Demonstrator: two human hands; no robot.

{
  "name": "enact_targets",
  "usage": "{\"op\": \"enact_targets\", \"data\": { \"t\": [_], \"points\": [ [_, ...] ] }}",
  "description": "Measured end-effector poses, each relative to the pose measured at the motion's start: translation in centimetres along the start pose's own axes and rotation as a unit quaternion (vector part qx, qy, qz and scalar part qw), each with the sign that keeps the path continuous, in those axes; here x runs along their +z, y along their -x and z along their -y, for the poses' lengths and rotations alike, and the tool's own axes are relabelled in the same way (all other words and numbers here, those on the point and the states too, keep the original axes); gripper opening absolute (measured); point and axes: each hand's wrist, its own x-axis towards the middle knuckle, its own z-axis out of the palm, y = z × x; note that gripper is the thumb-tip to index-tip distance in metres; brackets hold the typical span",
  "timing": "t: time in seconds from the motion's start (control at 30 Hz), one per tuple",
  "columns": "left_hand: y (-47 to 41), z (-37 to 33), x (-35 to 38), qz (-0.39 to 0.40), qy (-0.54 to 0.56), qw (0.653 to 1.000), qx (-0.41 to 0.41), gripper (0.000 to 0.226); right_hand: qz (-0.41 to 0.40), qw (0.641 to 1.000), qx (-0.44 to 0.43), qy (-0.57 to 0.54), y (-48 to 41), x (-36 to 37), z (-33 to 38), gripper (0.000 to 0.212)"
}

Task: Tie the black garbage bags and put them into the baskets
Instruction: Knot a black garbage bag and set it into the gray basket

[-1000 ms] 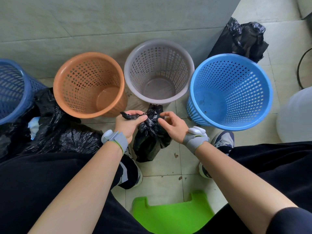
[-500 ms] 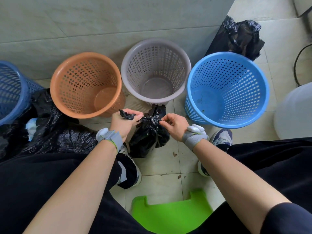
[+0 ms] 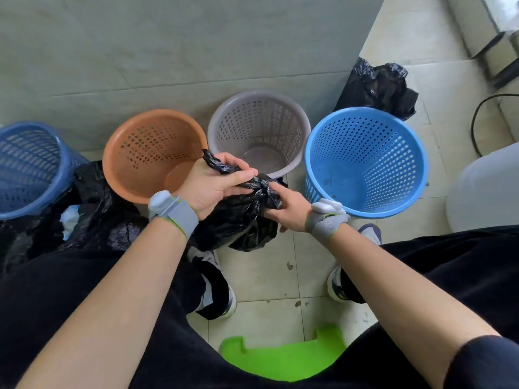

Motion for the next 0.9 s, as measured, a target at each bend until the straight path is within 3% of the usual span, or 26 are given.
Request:
{"op": "enact_targets", "data": {
  "t": [0.03,0.1,0.3,0.4,0.53,0.73,0.9],
  "points": [
    [0.5,-1.1,0.4,0.012,-0.007,1.0,0.015,0.014,-0.015,1.0,-0.002,0.013,0.4,-0.3,1.1,0.032],
    [0.9,-3.0,0.8,0.035,0.003,0.998,0.047,0.012,-0.052,0.998,0.002,-0.027,0.7,-1.1,2.8,0.017],
    [2.0,-8.2,1.5,0.083,0.139,0.978,0.129,0.004,-0.242,0.955,-0.122,-0.119,1.5,-5.0,7.5,0.02],
    [1.2,-9.8,1.3,-0.026,0.168,0.978,0.121,0.025,-0.299,0.928,-0.154,-0.162,0.7,-7.0,8.8,0.026],
    [-1.4,-8.8,-1.3,-0.159,0.145,0.974,0.068,0.039,-0.32,0.921,-0.117,-0.188,-3.2,-9.2,7.5,0.028],
    [-6.0,-2.0,-5.1,-0.187,0.044,0.976,-0.106,0.055,-0.344,0.93,-0.064,-0.111,-6.8,-9.3,6.0,0.027],
    [-8.8,2.5,-6.6,-0.22,0.05,0.952,-0.205,0.068,-0.243,0.969,-0.025,0.042,-10.1,-8.1,3.7,0.024]
  ]
}}
